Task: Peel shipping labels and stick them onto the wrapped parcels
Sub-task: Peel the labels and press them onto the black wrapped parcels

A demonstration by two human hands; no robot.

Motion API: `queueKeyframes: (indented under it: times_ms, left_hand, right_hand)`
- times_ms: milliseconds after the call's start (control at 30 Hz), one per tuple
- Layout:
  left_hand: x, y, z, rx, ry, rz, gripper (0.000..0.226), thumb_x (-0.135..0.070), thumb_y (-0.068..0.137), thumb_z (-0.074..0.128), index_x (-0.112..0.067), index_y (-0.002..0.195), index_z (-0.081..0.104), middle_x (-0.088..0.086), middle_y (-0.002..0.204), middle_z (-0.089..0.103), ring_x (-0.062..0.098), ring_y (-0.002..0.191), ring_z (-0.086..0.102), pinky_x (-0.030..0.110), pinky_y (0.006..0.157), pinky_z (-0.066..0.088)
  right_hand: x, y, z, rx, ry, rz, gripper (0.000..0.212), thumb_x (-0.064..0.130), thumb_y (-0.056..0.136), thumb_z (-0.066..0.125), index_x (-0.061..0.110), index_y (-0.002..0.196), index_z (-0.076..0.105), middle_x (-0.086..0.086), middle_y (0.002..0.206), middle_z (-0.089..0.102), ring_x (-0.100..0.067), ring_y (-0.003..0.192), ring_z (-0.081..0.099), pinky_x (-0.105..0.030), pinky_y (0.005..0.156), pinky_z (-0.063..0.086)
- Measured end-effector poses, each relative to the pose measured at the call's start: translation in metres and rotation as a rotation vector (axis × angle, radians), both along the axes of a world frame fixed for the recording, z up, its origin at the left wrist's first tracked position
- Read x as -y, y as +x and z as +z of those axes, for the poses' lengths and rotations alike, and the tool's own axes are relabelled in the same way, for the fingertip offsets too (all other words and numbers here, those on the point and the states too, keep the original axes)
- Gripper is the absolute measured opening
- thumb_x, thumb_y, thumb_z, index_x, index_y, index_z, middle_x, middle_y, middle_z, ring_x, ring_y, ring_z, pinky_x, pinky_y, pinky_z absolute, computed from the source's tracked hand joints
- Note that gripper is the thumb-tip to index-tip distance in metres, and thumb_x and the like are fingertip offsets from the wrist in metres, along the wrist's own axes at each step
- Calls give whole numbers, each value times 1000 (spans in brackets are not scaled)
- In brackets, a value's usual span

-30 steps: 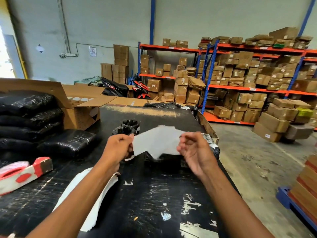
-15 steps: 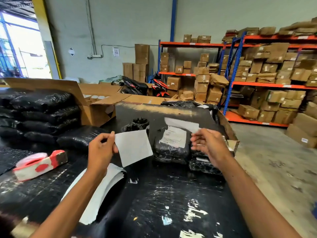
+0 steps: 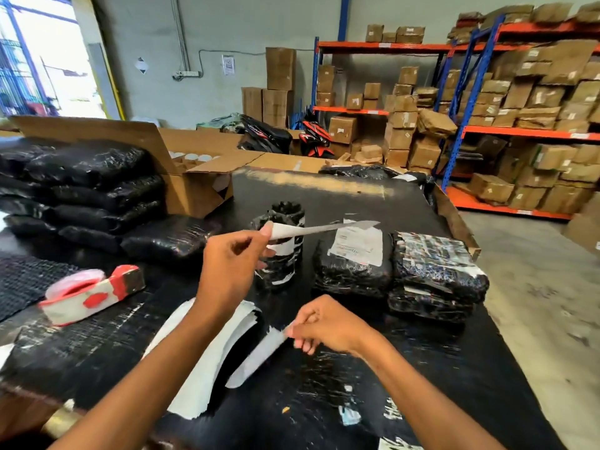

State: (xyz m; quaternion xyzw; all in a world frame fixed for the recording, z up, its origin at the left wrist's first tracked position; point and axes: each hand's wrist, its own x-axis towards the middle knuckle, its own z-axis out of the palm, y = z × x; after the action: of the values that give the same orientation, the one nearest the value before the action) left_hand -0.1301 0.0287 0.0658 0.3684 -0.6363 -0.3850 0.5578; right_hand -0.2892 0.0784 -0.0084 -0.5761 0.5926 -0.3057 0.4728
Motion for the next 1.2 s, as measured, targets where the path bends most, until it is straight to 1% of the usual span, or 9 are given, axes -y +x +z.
queueKeyframes:
  times_ms: [100,233,367,533,633,800,967,1100,1200]
  left_hand:
    - [12,-13,-5,40,-57,-21,25,-31,89,64,-10,88,78,5,72,74,-2,54,61,12,54,47]
    - [25,-35,-11,84,-259,-36,19,-23,87,67,-10,95,77,-5,90,75,-8,76,65,9,71,48]
    - [27,-57,-19,172,-414,-155,21,-23,86,69,-9,99,76,-6,99,72,-8,89,63,3,78,44]
    - [33,-64,-17,134,-210,-459,41,-28,88,63,-21,127,53,-9,107,65,1,94,61,9,77,49]
    - [38,-65,1,13,-51,-505,30,-44,88,53,-32,115,48,-5,95,65,7,82,65,18,72,52]
    - [78,-77,33,137,165,-514,42,-60,85,52,-25,104,64,-5,95,69,6,83,64,26,76,48]
    - [93,-99,25,252,283,-620,8,-18,83,73,-14,88,68,-1,71,72,10,58,61,18,58,51]
    - [105,-121,3,240,253,-463,12,-12,85,70,-8,96,67,3,69,67,15,59,62,17,53,52]
    - [117,-142,-10,310,254,-428,18,-13,85,70,-3,100,66,8,76,68,16,58,61,23,54,51]
  right_hand:
    - [-3,-6,10,10,-74,-125,20,28,78,77,9,73,70,-1,60,67,-9,50,58,-20,52,52]
    - [-12,-21,28,549,-246,-484,57,51,71,64,6,107,67,-13,91,74,-23,81,70,-34,76,56]
    - [-2,-31,54,830,-517,-897,38,23,85,66,6,118,59,-12,109,71,-22,92,70,-29,70,58]
    - [7,-43,81,787,-663,-1071,25,-3,85,62,12,105,60,-4,103,71,-11,83,71,-24,59,57]
    - [13,-52,95,784,-686,-1076,27,0,84,64,13,106,56,-3,102,71,-9,79,72,-22,57,55]
    - [18,-77,106,752,-567,-811,38,-1,79,65,8,115,57,-15,117,68,-29,108,65,-46,95,51]
    - [32,-99,98,360,-240,-687,47,-5,78,68,3,122,54,-16,116,69,-34,107,66,-49,97,50]
    - [42,-122,91,185,-143,-786,60,-3,74,75,5,128,47,-13,104,71,-26,86,70,-35,74,58]
    - [53,-135,86,59,-173,-809,59,0,74,76,5,126,48,-17,102,70,-26,86,68,-36,78,54]
